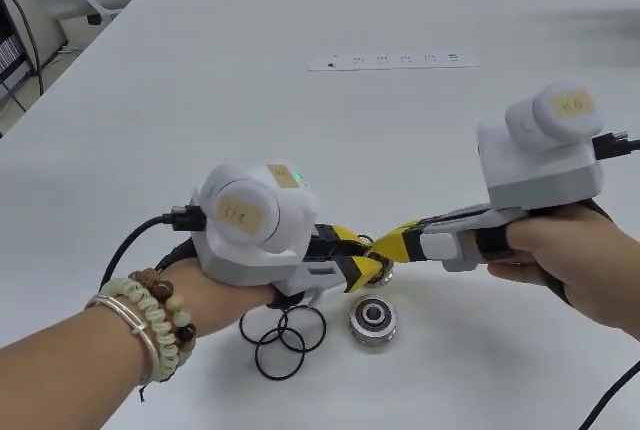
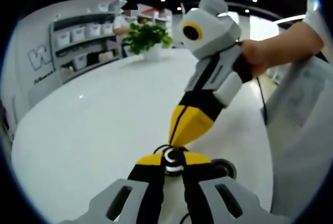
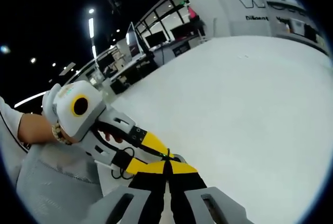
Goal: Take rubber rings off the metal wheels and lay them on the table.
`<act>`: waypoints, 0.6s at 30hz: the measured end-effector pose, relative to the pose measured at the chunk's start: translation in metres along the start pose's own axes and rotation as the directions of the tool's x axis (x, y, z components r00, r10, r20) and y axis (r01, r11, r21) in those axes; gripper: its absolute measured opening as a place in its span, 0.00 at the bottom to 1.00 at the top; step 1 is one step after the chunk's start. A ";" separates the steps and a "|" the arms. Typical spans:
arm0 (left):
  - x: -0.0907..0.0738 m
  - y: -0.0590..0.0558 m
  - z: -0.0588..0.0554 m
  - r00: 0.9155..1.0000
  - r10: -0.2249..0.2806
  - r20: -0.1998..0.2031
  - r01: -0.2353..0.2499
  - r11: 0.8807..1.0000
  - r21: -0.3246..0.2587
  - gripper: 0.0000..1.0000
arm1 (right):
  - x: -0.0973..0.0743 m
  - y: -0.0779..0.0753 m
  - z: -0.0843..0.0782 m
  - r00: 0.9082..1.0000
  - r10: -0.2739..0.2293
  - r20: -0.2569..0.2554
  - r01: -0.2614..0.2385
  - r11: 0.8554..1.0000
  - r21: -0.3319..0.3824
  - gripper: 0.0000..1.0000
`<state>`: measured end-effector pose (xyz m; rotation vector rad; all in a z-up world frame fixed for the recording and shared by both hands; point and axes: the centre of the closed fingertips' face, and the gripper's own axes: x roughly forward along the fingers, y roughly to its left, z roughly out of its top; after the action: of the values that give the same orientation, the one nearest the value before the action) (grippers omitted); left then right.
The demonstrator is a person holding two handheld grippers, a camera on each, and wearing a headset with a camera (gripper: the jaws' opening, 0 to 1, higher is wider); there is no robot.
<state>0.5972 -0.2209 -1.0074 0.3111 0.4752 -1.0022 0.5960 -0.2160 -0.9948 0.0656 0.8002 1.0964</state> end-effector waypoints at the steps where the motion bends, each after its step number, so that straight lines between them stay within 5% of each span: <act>1: 0.000 0.000 0.000 1.000 0.001 -0.002 -0.001 1.000 0.002 0.13 | -0.001 -0.002 -0.001 1.000 -0.009 -0.003 0.009 1.000 0.004 0.00; 10: -0.002 0.000 0.004 0.999 -0.001 -0.047 0.001 1.000 -0.009 0.17 | -0.002 -0.008 -0.007 0.999 -0.042 -0.021 0.042 0.999 0.009 0.00; 18: -0.012 -0.006 0.031 1.000 -0.020 0.008 0.020 1.000 0.019 0.28 | -0.007 -0.011 -0.001 0.999 -0.048 0.013 0.048 0.998 0.042 0.00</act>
<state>0.5944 -0.2298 -0.9749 0.3191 0.4623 -1.0274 0.6023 -0.2271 -0.9968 0.0885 0.8080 1.0331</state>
